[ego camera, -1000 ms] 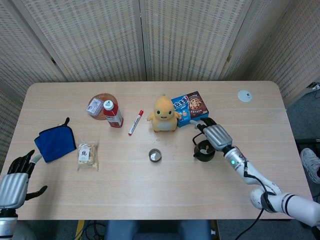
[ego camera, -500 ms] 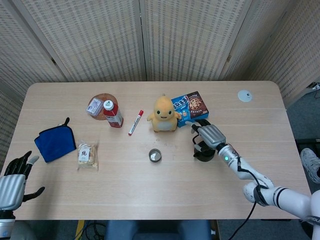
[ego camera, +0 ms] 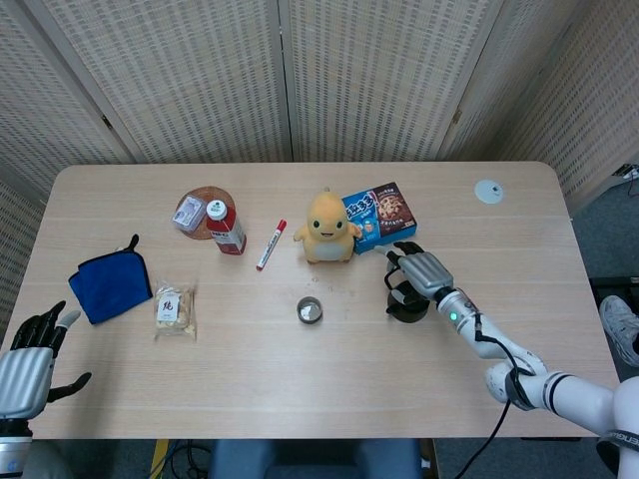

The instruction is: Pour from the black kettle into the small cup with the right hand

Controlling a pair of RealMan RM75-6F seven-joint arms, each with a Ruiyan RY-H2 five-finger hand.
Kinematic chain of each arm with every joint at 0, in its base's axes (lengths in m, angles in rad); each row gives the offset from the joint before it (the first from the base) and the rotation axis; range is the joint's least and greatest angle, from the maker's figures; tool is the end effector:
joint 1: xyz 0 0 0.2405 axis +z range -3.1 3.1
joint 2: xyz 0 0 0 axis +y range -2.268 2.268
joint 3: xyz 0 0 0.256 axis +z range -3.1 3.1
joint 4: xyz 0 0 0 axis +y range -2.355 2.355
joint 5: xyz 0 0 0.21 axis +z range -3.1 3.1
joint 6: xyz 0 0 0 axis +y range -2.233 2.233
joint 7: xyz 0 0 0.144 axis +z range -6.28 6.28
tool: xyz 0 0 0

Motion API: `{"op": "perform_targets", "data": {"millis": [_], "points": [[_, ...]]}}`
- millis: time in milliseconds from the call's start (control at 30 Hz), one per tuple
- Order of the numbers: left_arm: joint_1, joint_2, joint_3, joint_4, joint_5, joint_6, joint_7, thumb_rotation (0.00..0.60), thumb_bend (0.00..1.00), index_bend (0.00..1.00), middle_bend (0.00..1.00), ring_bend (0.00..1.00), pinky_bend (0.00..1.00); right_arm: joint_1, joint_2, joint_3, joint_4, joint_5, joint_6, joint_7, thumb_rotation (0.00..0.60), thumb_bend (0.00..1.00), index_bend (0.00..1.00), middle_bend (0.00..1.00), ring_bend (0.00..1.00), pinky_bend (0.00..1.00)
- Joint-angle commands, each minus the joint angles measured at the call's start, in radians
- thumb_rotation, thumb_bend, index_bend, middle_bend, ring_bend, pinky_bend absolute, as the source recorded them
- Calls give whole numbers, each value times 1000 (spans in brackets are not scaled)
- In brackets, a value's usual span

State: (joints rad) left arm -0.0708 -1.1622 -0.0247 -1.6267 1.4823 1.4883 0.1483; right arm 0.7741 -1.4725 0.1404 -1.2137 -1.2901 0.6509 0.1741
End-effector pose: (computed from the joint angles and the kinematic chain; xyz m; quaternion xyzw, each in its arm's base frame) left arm -0.3107 0.1708 0.1417 -0.6094 -0.3753 -0.3478 0.6057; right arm -0.2118 -0.3810 -0.0007 0.7447 -0.4710 0.3069 0.3597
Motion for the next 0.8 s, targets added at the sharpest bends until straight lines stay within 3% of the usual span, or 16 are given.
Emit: {"op": "perform_targets", "data": {"millis": [33,433,800], "points": [[0,1,-1,-1,0,1,1,600,165,122,19,91,67,-3,5,1,-7,2,5,9,600,357,0,349,4,54],[-4,1,-4,8,2,-2,-6,600,165,122,19,91,67,-48,108,-2,-136,-4,76,17,600,360,0,395,42,54],[-8,-2,-4,9,5,-7,-11,600,165,122,19,90,67,-130,225,-48,-317,-47,191,-37,600,382,0,409,104,54]]}}
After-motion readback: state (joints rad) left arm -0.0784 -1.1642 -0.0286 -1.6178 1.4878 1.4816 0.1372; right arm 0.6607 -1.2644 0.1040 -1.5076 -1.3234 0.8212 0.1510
